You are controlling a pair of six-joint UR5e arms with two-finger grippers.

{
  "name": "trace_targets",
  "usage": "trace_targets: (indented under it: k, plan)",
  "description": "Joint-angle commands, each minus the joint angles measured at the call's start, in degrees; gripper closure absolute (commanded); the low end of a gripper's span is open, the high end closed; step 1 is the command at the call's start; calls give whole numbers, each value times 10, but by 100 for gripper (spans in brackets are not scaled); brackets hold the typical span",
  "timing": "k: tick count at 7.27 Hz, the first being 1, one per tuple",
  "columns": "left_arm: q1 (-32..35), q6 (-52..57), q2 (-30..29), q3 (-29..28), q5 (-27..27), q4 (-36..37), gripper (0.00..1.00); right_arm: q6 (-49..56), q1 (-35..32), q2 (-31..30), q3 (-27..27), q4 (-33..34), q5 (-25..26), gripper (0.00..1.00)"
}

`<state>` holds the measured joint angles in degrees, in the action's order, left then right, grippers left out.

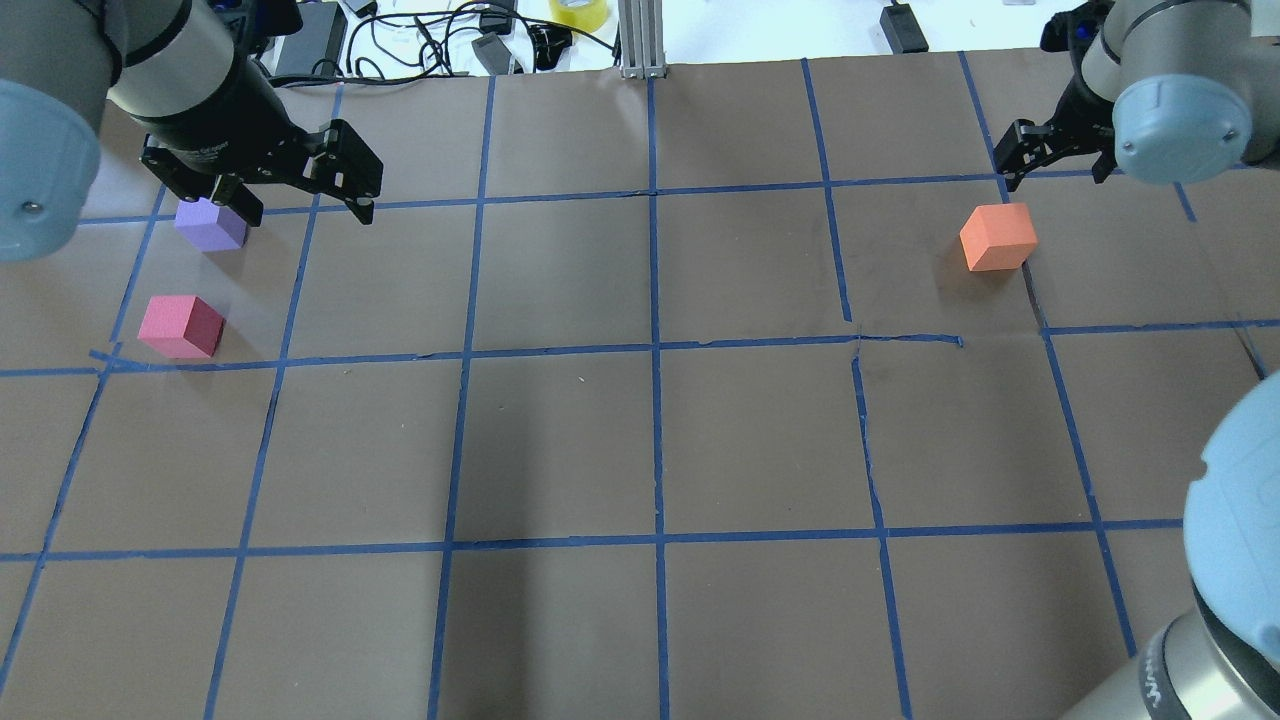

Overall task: Arrange blocks in a line
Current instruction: 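Move the right gripper over the orange cube and lower it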

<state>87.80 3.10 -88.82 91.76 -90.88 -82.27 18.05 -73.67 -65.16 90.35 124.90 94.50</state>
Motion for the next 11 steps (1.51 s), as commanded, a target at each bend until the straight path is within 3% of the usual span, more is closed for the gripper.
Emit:
trace_targets:
  k: [1,3,10,11]
  plan:
    - [0,-1,-1,0,0,0,0,34,0,39,0,43,-34,0]
    - [0,0,-1,0,0,0,0,71,0,58,0,36,-58,0]
    - [0,-1,0,-1,0,2,0,68,14,97,0,33,-54,0]
    - [0,0,0,0,0,5,0,66,14,101,0,33,-59,11]
